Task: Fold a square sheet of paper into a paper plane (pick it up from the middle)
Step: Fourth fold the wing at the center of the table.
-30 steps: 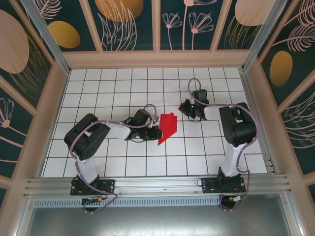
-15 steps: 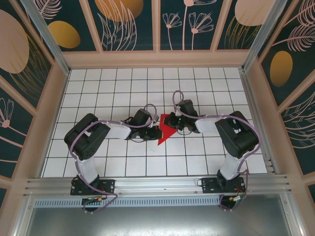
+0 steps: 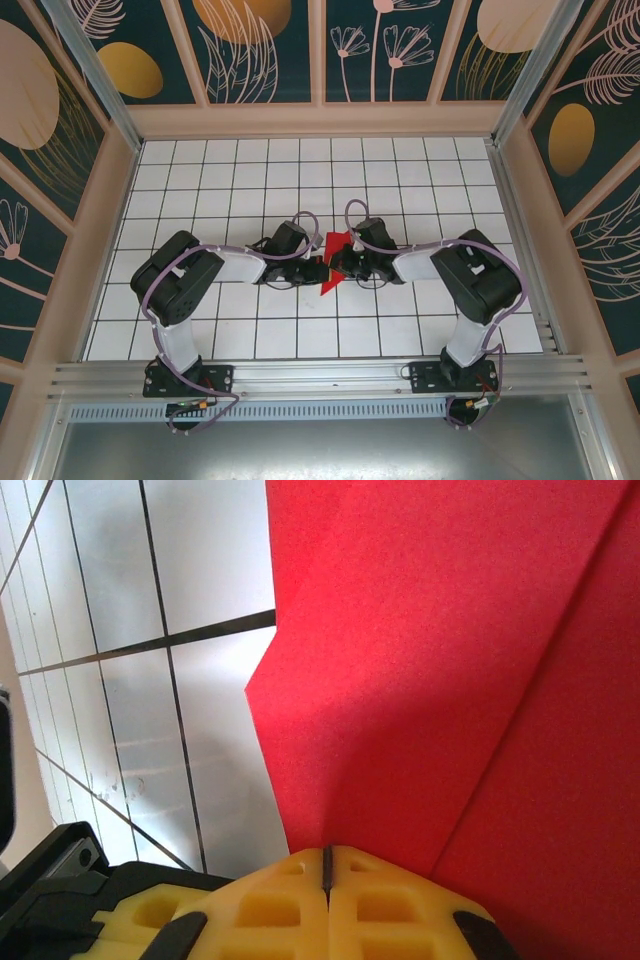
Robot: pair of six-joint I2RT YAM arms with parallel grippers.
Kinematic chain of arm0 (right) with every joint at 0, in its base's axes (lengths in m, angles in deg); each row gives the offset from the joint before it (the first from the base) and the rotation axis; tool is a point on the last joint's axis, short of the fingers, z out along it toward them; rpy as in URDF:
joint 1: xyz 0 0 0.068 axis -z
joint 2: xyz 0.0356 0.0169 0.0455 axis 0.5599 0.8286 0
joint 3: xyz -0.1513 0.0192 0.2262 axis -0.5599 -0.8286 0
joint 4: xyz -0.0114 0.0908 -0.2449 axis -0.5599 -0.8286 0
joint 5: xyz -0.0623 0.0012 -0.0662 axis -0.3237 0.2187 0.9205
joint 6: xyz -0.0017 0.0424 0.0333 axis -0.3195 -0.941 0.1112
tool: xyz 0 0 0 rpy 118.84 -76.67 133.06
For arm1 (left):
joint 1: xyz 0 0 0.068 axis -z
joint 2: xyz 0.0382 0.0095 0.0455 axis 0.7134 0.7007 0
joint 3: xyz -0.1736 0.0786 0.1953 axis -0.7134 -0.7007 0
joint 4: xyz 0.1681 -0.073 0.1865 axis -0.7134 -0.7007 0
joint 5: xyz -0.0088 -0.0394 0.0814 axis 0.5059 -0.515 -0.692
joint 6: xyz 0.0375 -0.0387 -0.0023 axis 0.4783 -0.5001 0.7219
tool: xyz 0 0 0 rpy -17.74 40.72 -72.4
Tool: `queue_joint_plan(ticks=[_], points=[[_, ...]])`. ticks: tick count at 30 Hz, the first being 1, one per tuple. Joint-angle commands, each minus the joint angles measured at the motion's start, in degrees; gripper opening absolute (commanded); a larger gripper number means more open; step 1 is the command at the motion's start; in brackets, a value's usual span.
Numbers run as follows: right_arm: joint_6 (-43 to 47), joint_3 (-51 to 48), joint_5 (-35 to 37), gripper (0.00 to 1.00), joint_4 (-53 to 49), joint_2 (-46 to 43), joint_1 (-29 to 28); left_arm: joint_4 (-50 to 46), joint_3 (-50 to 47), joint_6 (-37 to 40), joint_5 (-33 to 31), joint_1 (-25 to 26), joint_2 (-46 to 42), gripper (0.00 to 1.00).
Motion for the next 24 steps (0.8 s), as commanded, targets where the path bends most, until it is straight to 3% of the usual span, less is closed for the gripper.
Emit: queue_joint_plan(ticks=[1, 4, 9, 15, 24], points=[[-0.3, 0.9, 7.0, 0.0, -6.2, 3.4, -0.8, -13.0, -2.9, 2.0, -7.7, -0.2, 3.8, 0.0], [-0.3, 0.9, 12.1, 0.0, -8.7, 4.7, -0.3, -13.3, -3.1, 2.2, -8.1, -0.3, 3.8, 0.0], [-0.8, 2.1, 14.0, 0.0, -7.8, 4.9, 1.7, -13.5, -3.8, 2.3, -8.4, -0.2, 3.6, 0.0], [1.1, 4.5, 10.3, 0.0, -2.8, 5.5, 6.6, -13.4, -4.2, 2.4, -8.3, -0.3, 3.6, 0.0], [4.5, 9.6, 7.3, 0.01, -4.5, 7.7, 12.2, -13.8, -4.7, 2.8, -8.6, -0.2, 3.4, 0.0]])
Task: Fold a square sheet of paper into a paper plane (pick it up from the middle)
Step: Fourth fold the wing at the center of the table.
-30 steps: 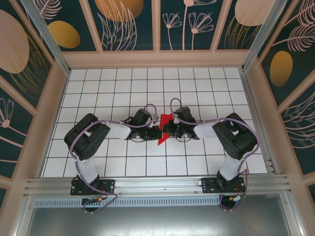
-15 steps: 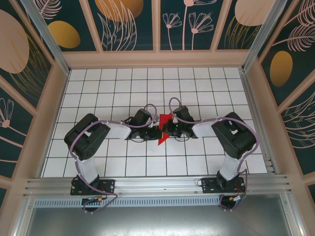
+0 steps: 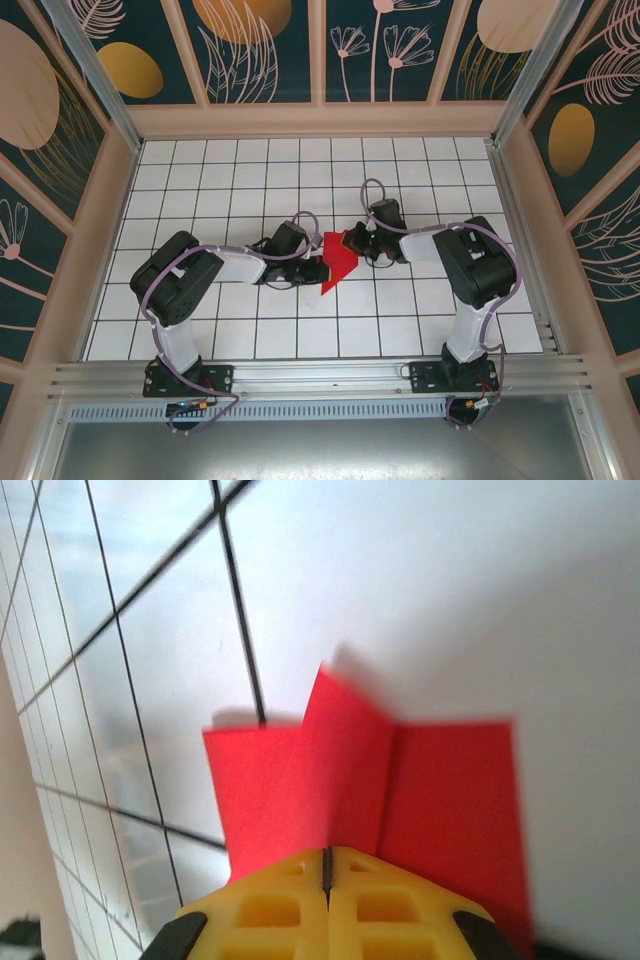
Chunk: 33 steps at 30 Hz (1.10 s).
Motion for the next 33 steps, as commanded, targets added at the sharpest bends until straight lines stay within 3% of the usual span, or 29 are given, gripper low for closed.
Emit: queue_joint_plan(ticks=[1, 6, 14, 23, 27, 33], points=[[3.1, 2.5, 7.3, 0.01, -2.9, 2.9, 2.6, -14.1, -4.5, 2.3, -7.8, -0.2, 3.6, 0.0], [4.2, 5.1, 6.6, 0.02, -4.0, 4.4, 4.8, -14.3, -4.5, 2.4, -7.8, -0.3, 3.4, 0.0], [9.8, 14.1, 7.6, 0.02, -15.4, 4.2, 5.9, -14.6, -4.4, 2.6, -7.9, -0.3, 3.1, 0.0], [8.4, 6.3, -1.0, 0.05, -7.4, -6.4, 2.0, -14.7, -3.9, 2.5, -8.0, -0.3, 2.8, 0.0], [5.5, 3.1, -4.4, 0.04, -2.4, -6.0, -1.5, -14.7, -3.6, 2.4, -7.9, -0.3, 2.9, 0.0], [4.0, 0.3, -3.5, 0.01, -0.5, -2.4, -2.7, -15.1, -2.9, 2.8, -7.8, -0.2, 2.8, 0.0]])
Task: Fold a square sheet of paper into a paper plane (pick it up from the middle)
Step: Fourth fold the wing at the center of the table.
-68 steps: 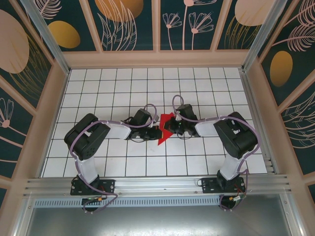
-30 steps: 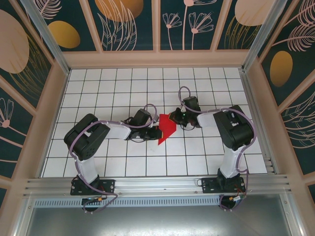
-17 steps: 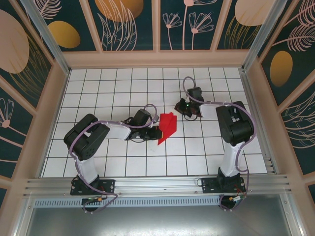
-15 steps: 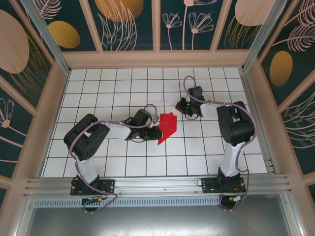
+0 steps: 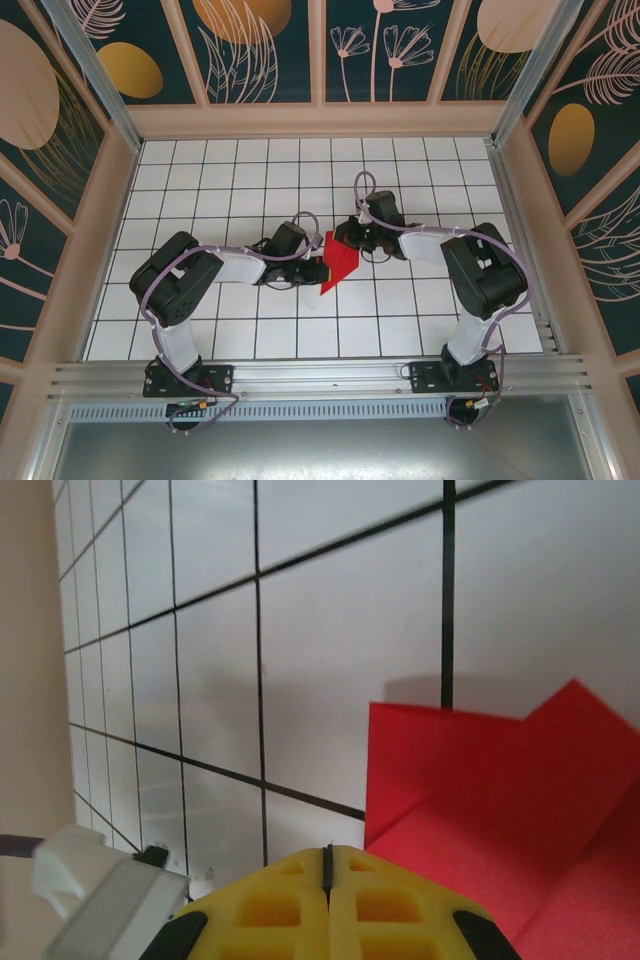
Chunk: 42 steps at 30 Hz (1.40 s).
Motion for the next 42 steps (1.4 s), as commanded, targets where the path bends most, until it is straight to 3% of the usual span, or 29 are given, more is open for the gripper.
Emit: queue_joint_plan(ticks=[1, 12, 20, 27, 39, 42], points=[[-1.4, -2.1, 0.0, 0.0, 2.9, 2.6, 0.6, -15.2, -2.7, 1.9, -7.4, -0.4, 3.1, 0.0], [0.2, -4.7, 3.3, 0.0, -0.3, 6.8, 2.2, -16.9, -2.8, 2.5, -7.7, -0.4, -1.2, 0.0], [0.2, -6.3, 3.7, 0.0, 0.5, 6.5, 1.9, -16.6, 5.4, -1.1, -4.0, -0.6, -10.1, 0.01], [-0.2, -6.4, 4.1, 0.0, 0.8, 7.2, 1.5, -5.4, 11.3, -9.6, 2.9, -1.1, -4.1, 0.09], [0.0, -7.0, 4.9, 0.0, 0.2, 7.6, 1.3, -4.3, 5.5, -10.0, 5.7, -1.0, 3.8, 0.1], [0.3, -7.1, 5.4, 0.0, -0.3, 7.5, 1.3, -8.6, 4.2, -7.3, 2.8, -1.0, 3.5, 0.1]])
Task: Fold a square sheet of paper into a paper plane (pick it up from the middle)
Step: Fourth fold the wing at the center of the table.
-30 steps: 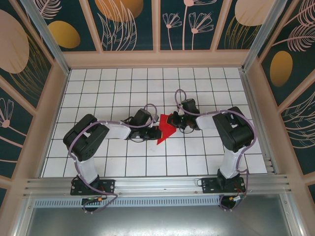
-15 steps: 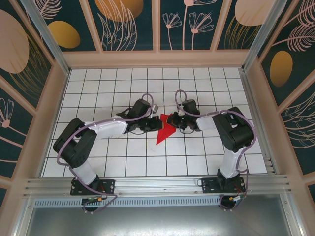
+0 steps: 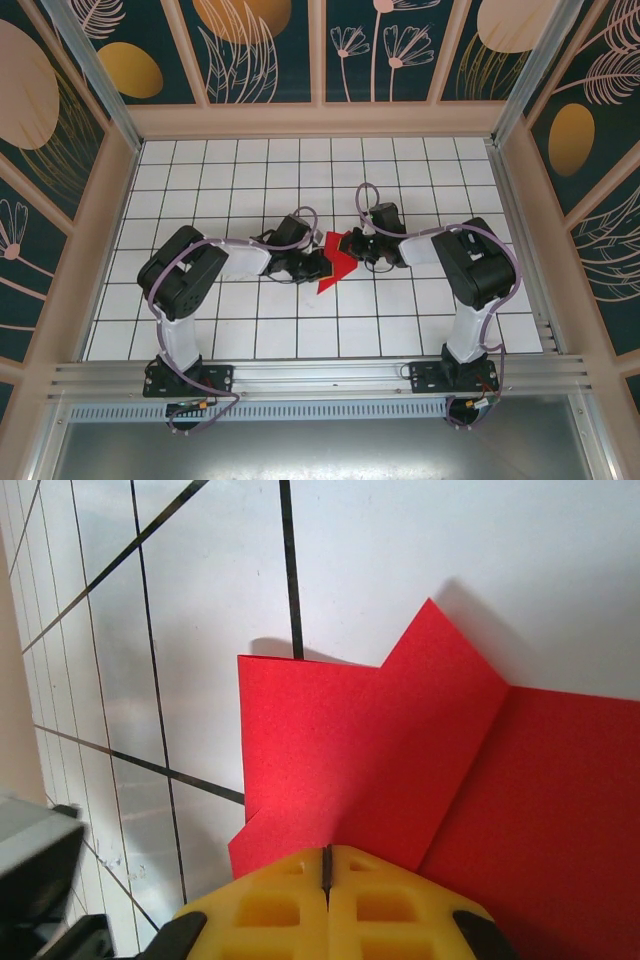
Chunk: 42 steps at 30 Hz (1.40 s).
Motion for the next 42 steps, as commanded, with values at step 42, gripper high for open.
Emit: queue_joint_plan(ticks=[42], points=[[1.4, -3.0, 8.1, 0.0, -7.5, 4.0, -0.2, -6.9, -6.0, 4.7, 1.1, 1.0, -2.2, 0.09]])
